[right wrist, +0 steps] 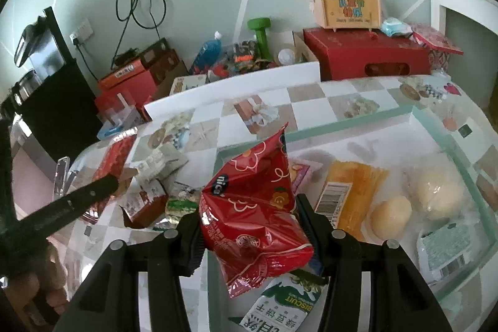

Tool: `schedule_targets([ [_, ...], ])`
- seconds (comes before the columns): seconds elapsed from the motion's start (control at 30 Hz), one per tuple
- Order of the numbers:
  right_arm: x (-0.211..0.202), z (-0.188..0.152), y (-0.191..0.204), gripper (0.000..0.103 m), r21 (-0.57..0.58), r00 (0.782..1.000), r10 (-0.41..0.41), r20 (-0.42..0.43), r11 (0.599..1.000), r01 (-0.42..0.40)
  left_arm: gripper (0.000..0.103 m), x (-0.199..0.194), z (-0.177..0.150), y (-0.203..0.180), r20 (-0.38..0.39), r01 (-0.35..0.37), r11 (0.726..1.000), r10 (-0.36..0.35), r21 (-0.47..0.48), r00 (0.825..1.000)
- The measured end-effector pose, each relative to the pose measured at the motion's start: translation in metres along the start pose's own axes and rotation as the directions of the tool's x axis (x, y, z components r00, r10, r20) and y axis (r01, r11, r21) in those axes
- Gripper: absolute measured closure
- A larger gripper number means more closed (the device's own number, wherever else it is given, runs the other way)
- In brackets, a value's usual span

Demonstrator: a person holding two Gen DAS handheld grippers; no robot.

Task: Organize snacks
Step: 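Close left tool on red wafer pack while right tool lifts chip bag, then carry wafer pack with left tool while right tool carries chip bag over tray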

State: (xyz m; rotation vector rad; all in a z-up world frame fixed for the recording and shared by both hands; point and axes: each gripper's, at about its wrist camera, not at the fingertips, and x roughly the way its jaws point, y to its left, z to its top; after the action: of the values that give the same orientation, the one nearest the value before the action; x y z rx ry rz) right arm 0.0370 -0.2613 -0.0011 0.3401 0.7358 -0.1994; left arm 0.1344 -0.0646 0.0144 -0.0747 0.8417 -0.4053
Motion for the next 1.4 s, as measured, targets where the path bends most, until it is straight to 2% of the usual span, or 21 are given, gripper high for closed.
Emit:
schedule_targets([
  [0.37,-0.013,0.004,-0.013,0.049,0.036,0.999,-0.022,0.037,0.999,0.021,0.054,-0.036,0.008,-0.017,0.091,0.072,0.997,-0.073,0.021,0.993],
  [0.63,-0.038,0.010,-0.050,0.049,0.116,0.991,-0.098,0.096,0.989,0.087,0.054,-0.048,0.007,-0.039,0.109,0.133,0.989,-0.139,0.061,0.984],
  [0.9,-0.063,0.010,-0.096,0.049,0.215,0.967,-0.223,0.124,0.957,0.193,0.054,-0.035,-0.007,-0.084,0.028,0.197,0.968,-0.204,0.155,0.979],
  [1.1,-0.076,0.007,-0.122,0.049,0.272,0.955,-0.270,0.120,0.934,0.230,0.054,-0.019,-0.026,-0.120,-0.062,0.240,0.946,-0.232,0.219,0.971],
  [1.23,-0.071,0.005,-0.126,0.048,0.277,0.959,-0.271,0.084,0.930,0.239,0.054,-0.006,-0.038,-0.134,-0.116,0.242,0.938,-0.219,0.247,0.969],
  [1.4,-0.043,-0.001,-0.120,0.048,0.234,0.969,-0.247,-0.020,0.941,0.245,0.054,0.016,-0.052,-0.141,-0.195,0.229,0.938,-0.181,0.261,0.964],
])
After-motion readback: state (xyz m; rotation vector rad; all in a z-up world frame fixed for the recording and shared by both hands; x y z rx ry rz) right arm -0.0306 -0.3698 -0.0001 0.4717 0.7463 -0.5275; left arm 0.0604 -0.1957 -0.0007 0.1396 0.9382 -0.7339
